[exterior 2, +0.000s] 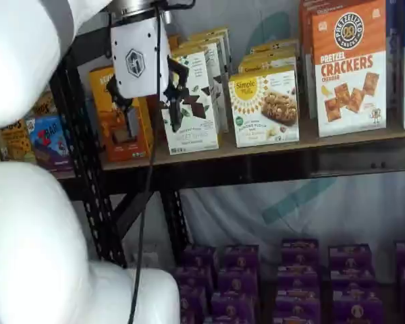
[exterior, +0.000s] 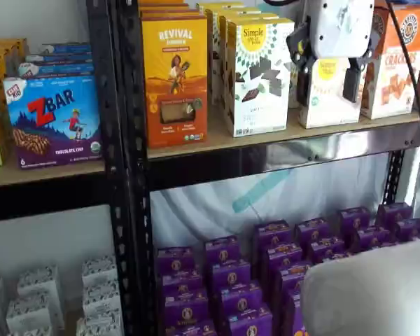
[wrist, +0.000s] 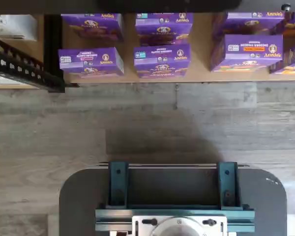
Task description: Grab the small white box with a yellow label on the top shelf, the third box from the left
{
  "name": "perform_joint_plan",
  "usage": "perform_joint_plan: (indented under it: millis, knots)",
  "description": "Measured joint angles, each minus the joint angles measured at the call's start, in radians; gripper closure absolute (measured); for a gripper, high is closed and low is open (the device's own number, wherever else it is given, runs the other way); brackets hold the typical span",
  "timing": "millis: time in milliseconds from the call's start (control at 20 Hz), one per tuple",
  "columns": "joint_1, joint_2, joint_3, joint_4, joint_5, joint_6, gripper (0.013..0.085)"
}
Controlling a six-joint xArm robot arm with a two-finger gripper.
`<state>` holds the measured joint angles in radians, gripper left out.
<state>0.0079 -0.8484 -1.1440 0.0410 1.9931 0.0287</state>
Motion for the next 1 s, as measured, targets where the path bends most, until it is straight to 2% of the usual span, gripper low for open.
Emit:
perform_joint_plan:
  millis: [100, 300, 600, 1000]
  knots:
    - [-0.042, 0.003, -0.002, 0.045, 0.008, -0.02, 0.013]
    - [-0.064, 0.005, -0.004, 0.063, 0.002, -0.038, 0.013]
    - [-0.058, 0.013, 0.013, 0.005, -0.078, -0.058, 0.013]
    - [-0.149, 0.086, 0.008, -0.026, -0.207, -0.156, 0.013]
